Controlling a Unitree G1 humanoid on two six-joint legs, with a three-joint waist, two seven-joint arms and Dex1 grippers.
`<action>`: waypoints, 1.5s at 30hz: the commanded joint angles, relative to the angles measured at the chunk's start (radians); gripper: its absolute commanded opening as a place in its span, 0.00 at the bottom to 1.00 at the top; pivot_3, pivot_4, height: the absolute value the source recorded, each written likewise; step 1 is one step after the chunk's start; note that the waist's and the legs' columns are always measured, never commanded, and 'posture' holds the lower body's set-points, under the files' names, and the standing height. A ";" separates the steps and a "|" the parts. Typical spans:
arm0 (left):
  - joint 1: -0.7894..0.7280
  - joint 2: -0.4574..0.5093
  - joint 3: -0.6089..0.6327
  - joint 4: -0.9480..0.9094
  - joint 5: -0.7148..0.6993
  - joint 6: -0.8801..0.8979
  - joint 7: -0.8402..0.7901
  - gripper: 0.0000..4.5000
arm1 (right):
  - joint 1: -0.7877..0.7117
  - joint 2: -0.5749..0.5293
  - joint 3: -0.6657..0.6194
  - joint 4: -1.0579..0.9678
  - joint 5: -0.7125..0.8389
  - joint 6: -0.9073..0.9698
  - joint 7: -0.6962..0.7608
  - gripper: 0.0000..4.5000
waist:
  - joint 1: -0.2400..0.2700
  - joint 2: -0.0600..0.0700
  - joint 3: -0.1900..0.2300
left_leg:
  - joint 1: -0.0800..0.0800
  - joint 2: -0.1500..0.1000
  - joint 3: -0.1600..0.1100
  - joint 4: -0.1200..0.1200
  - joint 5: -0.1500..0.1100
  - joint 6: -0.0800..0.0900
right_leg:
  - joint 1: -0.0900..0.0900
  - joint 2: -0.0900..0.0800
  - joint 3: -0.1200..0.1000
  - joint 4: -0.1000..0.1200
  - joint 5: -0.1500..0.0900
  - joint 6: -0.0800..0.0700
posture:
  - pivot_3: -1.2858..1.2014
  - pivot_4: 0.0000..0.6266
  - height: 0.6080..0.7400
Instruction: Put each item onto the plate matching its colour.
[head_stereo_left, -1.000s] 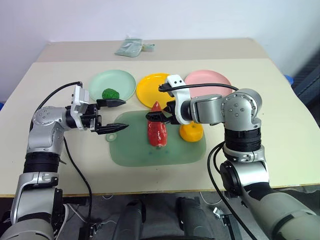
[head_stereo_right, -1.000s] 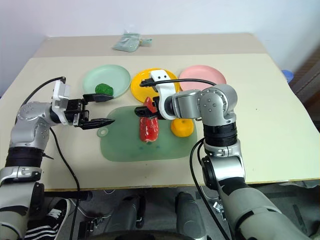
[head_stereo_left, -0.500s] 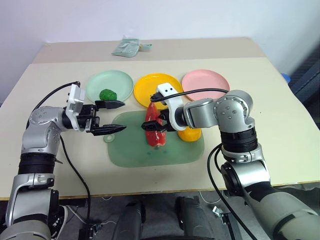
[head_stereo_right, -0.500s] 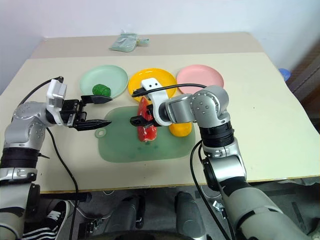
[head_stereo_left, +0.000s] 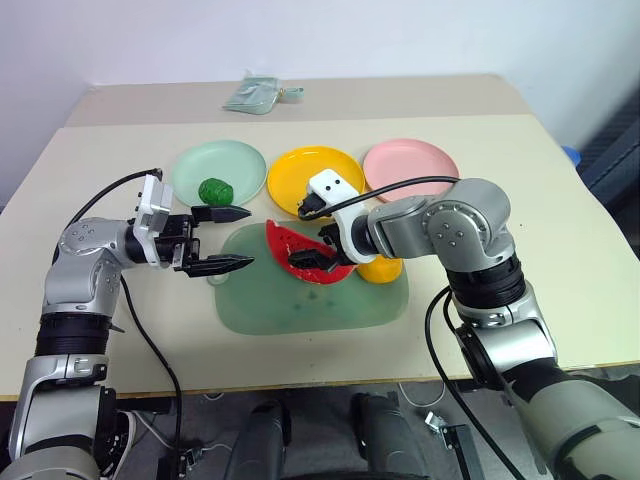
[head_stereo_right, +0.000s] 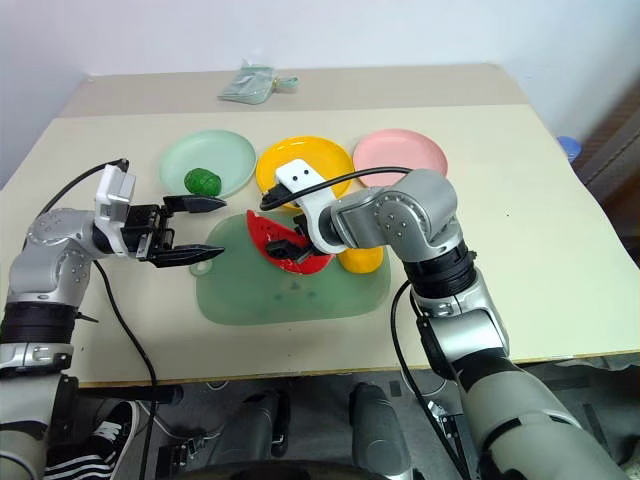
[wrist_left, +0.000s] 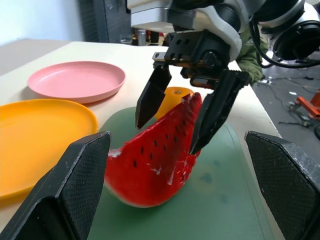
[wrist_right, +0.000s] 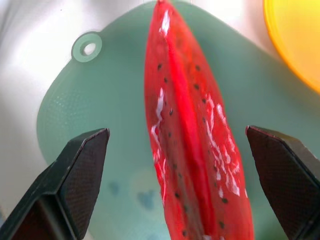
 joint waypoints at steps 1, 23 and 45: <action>0.002 0.012 0.025 -0.029 -0.010 -0.016 0.004 0.98 | -0.003 -0.028 0.059 -0.062 -0.051 -0.077 0.060 1.00 | 0.001 0.000 0.000 | 0.000 0.000 0.000 0.000 0.000 0.000 | 0.000 0.000 0.000 0.000 0.000 0.000 | 0.52 0.24 1.00; -0.022 -0.020 0.054 -0.028 -0.029 0.007 0.110 1.00 | -0.022 0.017 -0.222 -0.007 -0.111 -0.094 0.184 0.04 | 0.004 0.000 0.000 | 0.000 0.000 0.000 0.000 0.000 0.000 | 0.000 0.000 0.000 0.000 0.000 0.000 | 0.52 0.24 1.00; -0.062 -0.210 0.035 -0.019 0.078 -0.019 0.449 1.00 | -0.098 -0.134 -0.372 0.689 -0.517 -0.917 0.090 0.04 | 0.000 0.000 0.000 | 0.000 -0.001 0.001 -0.001 0.000 0.000 | 0.000 0.000 0.001 -0.001 0.000 0.000 | 0.52 0.24 1.00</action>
